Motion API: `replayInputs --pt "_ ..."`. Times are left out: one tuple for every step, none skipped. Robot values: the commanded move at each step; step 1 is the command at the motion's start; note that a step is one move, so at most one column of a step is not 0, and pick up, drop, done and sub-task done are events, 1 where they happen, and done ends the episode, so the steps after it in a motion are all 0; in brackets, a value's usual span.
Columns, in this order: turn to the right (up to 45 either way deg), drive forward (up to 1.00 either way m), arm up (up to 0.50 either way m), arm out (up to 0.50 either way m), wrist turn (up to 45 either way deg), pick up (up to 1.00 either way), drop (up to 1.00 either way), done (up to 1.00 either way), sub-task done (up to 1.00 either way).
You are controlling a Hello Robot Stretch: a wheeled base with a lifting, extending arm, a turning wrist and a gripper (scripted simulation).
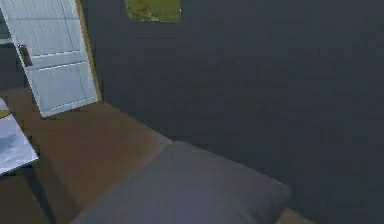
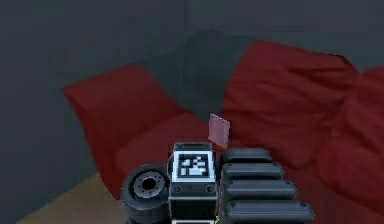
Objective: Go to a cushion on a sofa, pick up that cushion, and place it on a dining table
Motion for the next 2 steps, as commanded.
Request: replayInputs --pt "-45.0 0.00 0.00 0.00 0.0 0.00 0.00 0.00 0.00" --pt "0.0 0.15 0.00 0.00 0.0 0.00 0.00 0.00 0.00"
